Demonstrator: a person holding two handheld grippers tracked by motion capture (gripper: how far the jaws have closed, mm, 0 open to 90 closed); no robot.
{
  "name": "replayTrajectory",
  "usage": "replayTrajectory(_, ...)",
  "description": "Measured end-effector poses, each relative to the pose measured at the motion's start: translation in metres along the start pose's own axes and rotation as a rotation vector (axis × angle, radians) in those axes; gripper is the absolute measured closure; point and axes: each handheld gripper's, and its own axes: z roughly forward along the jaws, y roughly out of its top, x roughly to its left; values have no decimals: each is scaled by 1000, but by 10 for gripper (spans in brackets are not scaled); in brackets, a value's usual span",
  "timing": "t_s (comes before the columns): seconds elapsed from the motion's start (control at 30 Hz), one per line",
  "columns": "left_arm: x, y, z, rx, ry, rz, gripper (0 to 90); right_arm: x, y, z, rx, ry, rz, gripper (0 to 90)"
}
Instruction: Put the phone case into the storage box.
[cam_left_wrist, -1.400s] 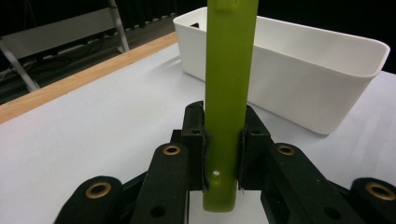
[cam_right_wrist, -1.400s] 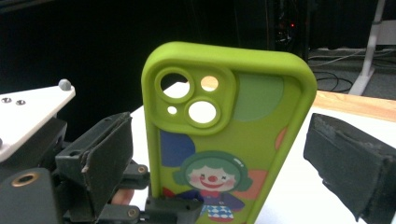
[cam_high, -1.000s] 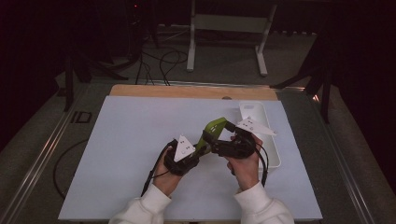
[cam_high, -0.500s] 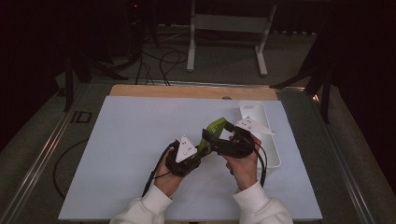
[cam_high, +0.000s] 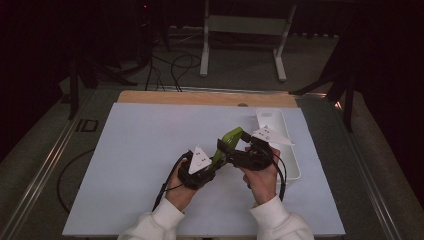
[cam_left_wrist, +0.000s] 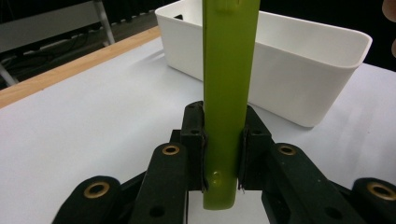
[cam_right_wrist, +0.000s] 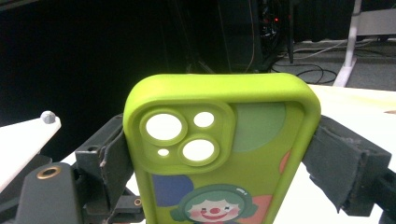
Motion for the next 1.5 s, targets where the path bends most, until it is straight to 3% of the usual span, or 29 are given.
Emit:
replayTrajectory(0.37, 2, 1, -2, 5, -2, 5, 690, 3, 0, 1, 6, 8, -12, 158)
replayTrajectory(0.6, 5, 2, -4, 6, -10, -22, 492, 3, 0, 1, -1, 7, -9, 158)
replayTrajectory(0.83, 7, 4, -8, -14, 11, -36, 187, 2, 1, 0, -5, 3, -5, 158)
replayTrajectory(1.0, 9, 5, -11, -13, 4, -45, 90, 3, 1, 0, -5, 1, -5, 158)
replayTrajectory(1.5, 18, 5, -23, -7, 34, -49, 7, 1, 1, -1, -6, -10, -7, 158)
